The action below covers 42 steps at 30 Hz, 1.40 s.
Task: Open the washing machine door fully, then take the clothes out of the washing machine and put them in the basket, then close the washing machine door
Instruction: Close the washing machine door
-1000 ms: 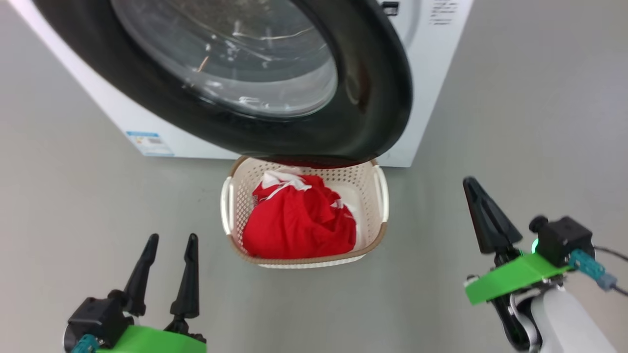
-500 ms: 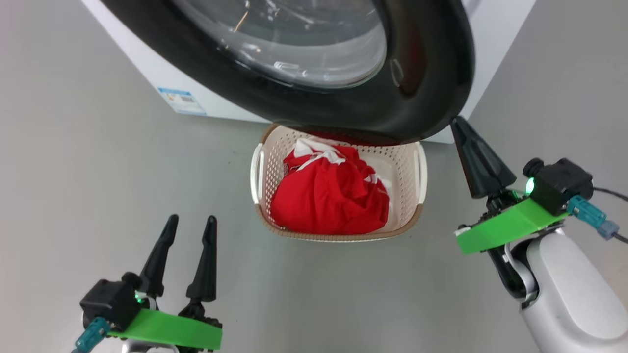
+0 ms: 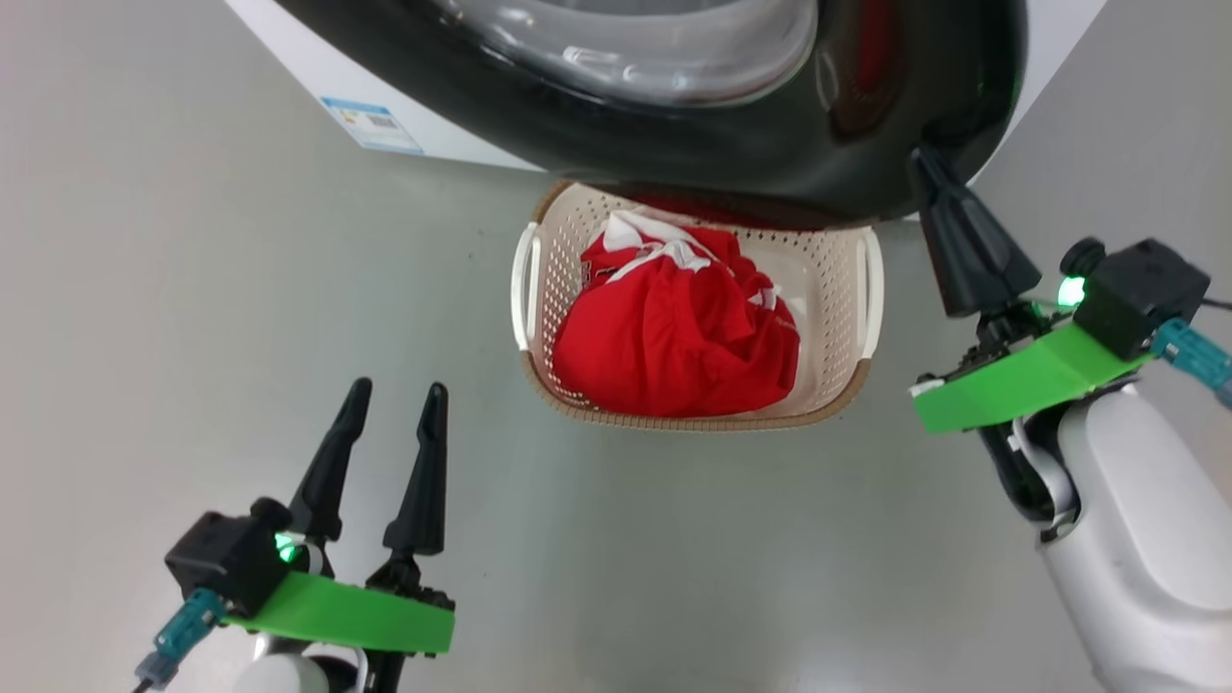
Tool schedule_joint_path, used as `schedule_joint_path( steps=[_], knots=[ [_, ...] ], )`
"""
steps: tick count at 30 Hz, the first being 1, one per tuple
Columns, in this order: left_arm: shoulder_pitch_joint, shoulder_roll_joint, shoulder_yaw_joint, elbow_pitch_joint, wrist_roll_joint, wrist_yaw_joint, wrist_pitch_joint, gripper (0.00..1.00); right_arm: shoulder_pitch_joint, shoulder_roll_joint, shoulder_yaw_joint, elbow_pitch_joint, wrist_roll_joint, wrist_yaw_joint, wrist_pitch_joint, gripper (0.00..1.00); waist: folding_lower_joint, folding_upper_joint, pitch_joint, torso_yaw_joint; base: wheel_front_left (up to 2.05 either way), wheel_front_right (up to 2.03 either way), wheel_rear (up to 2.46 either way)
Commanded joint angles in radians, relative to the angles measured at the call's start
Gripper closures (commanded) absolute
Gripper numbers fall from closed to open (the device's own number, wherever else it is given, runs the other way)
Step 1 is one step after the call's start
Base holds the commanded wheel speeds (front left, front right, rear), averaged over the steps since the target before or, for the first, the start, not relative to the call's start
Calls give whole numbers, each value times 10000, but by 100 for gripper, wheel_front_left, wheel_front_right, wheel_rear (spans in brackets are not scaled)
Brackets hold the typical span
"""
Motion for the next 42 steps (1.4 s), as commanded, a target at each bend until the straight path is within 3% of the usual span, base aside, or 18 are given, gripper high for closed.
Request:
schedule_joint_path(
  steps=[1, 18, 42],
  knots=[
    [-228, 120, 292, -270, -41, 73, -80, 0, -250, 12, 31, -279, 129, 63, -65, 100, 0, 0, 258, 110, 0, 0, 0],
    [-860, 120, -346, -635, -579, 207, -80, 0, -1741, -334, -969, -446, 82, 63, -65, 100, 0, 0, 1449, 713, 0, 0, 0],
    [-1207, 120, -767, -791, -732, 339, -80, 0, -2734, -237, -1731, -613, 142, 63, -65, 100, 0, 0, 1870, 929, 0, 0, 0]
  ],
)
